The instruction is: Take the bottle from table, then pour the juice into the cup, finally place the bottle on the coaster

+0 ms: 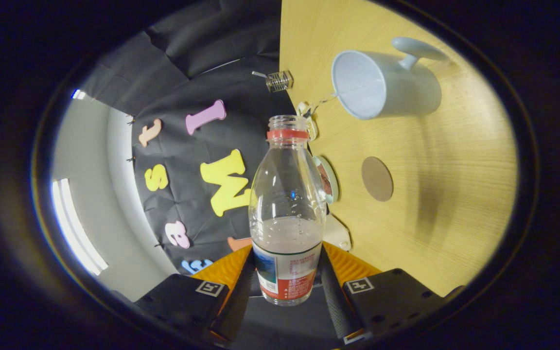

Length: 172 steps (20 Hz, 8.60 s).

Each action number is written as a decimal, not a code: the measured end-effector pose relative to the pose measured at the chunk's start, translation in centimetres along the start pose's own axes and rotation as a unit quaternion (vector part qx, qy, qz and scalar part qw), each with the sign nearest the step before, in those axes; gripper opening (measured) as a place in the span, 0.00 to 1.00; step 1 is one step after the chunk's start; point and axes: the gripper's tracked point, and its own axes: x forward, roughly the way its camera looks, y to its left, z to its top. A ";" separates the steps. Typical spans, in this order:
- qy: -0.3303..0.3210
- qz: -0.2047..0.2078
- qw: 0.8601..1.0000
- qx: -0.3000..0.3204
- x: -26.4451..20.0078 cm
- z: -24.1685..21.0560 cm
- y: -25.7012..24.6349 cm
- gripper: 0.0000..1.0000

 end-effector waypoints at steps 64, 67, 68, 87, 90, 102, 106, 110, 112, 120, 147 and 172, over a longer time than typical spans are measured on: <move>-0.007 -0.010 0.996 -0.089 0.7 -1.1 0.7 0.75; 0.007 -0.019 0.978 -0.207 -0.2 -2.4 1.1 0.76; 0.010 -0.014 0.967 -0.254 -0.4 -2.8 1.8 0.76; -0.043 -0.086 0.629 -0.771 -2.0 -0.5 7.8 0.77; -0.042 -0.086 0.623 -0.777 0.5 0.0 7.3 0.77; -0.015 -0.148 0.556 -0.817 11.0 4.6 -2.1 0.77; -0.001 -0.143 0.560 -0.816 13.1 4.7 -5.1 0.78; 0.008 -0.146 0.567 -0.811 13.7 4.9 -7.0 0.79; 0.004 -0.138 0.566 -0.813 13.6 4.7 -6.9 0.80; -0.001 -0.129 0.593 -0.795 13.8 5.5 -7.6 0.82; -0.064 -0.052 0.589 -0.804 -2.0 -1.8 9.7 1.00; -0.074 -0.014 0.608 -0.790 -14.7 -5.3 19.2 1.00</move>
